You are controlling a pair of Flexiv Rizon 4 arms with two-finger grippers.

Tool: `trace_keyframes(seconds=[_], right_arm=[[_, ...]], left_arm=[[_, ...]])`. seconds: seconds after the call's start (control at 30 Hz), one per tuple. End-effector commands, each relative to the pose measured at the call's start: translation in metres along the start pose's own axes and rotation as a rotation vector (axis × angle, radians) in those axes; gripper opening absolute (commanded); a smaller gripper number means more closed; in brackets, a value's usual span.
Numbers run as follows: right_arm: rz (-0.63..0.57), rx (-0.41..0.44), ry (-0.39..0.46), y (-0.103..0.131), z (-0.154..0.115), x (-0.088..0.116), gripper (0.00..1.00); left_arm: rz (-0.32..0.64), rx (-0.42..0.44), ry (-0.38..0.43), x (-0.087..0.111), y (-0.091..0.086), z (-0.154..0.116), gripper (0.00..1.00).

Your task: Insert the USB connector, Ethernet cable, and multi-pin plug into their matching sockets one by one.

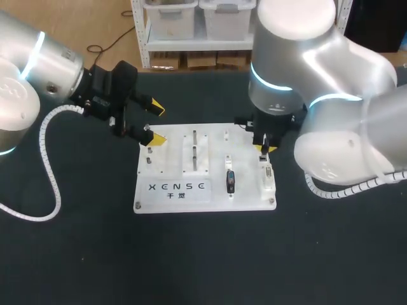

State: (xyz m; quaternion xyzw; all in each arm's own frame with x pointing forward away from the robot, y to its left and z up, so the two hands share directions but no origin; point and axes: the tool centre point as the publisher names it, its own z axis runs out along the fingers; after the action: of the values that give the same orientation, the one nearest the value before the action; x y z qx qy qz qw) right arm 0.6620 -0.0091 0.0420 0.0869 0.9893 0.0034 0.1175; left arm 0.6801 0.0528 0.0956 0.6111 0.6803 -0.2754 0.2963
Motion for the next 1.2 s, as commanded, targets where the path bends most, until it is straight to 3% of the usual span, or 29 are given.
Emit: trace_keyframes(seconds=[0.03,1.2], right_arm=[[0.016,0.001,-0.011,-0.002,0.006,-0.001,0.00],[-0.008,0.007,-0.020,0.000,0.018,-0.006,0.00]], left_arm=[[0.003,0.000,-0.005,0.002,0.001,0.001,1.00],[0.003,0.000,-0.005,0.002,0.001,0.001,1.00]])
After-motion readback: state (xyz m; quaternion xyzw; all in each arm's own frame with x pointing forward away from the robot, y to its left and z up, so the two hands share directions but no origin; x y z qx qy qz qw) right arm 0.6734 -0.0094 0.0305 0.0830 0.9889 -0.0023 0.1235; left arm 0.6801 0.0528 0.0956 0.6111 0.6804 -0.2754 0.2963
